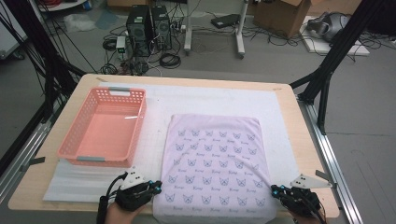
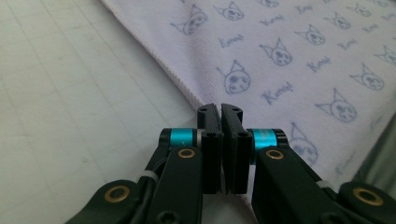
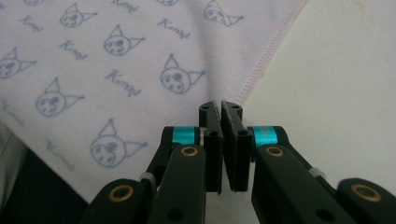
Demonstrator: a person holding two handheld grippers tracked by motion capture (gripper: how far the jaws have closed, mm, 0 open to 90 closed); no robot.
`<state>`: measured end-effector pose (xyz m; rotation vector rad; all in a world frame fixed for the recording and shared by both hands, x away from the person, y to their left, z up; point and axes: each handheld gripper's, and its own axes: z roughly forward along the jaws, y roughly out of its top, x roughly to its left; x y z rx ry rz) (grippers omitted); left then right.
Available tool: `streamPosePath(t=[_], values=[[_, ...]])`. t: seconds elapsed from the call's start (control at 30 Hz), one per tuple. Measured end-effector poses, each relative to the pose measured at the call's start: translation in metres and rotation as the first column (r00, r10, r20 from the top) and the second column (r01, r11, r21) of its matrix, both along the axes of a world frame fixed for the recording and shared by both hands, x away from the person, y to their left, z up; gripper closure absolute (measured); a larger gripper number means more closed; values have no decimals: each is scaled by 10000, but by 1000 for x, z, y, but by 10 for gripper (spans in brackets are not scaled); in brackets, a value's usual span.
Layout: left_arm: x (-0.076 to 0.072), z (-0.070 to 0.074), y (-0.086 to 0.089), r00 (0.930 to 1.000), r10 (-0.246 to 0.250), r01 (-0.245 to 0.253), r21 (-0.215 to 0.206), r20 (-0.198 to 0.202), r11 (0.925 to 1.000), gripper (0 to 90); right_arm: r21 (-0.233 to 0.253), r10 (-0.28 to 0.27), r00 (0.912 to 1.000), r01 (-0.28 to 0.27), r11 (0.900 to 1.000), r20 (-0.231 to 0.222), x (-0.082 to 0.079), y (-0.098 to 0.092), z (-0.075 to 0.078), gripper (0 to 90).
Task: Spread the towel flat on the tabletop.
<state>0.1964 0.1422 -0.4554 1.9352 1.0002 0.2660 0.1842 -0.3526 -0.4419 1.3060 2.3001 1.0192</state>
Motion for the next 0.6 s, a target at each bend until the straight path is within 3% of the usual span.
streamPosePath(t=[0.07, 0.13, 0.17, 0.23, 0.3, 0.37, 0.43, 0.47, 0.5, 0.57, 0.6], values=[[0, 0, 0, 9998, 129, -127, -111, 159, 9999, 735, 106, 3, 10000, -3, 9999, -43, -1, 0, 1, 834], [2, 1, 1, 9991, 177, -166, -298, 374, 9994, 585, 298, -193, 9997, 188, 9994, 150, -1, -2, 4, 700], [2, 2, 2, 9988, 156, -134, -464, 464, 9988, 563, 473, -466, 9983, 448, 9979, 359, 0, -3, 6, 649], [4, 3, 2, 9980, 164, -128, -600, 605, 9981, 529, 1029, -962, 9933, 892, 9907, 644, 4, -5, 9, 639], [5, 3, 2, 9973, 232, -176, -795, 697, 9967, 519, 1262, -1533, 9855, 1435, 9816, 722, 11, -4, 9, 643], [5, 4, 2, 9967, 245, -179, -848, 776, 9962, 513, 1144, -1698, 9829, 1610, 9803, 718, 21, 1, 5, 642], [4, 4, 2, 9957, 261, -184, -862, 889, 9961, 500, 1010, -1605, 9860, 1553, 9827, 461, 31, 9, -3, 615], [4, 3, 3, 9954, 316, -234, -895, 908, 9957, 488, 814, -1497, 9884, 1470, 9858, 276, 36, 13, -7, 621], [3, 3, 3, 9952, 348, -261, -950, 909, 9951, 484, 407, -1478, 9873, 1456, 9885, 577, 36, 17, -8, 677], [4, 3, 4, 9950, 434, -342, -1014, 898, 9943, 476, 26, -1333, 9898, 1334, 9911, 501, 35, 16, -5, 844], [5, 3, 4, 9949, 466, -370, -1061, 890, 9937, 473, -111, -1376, 9893, 1383, 9903, 485, 34, 15, -3, 858]])
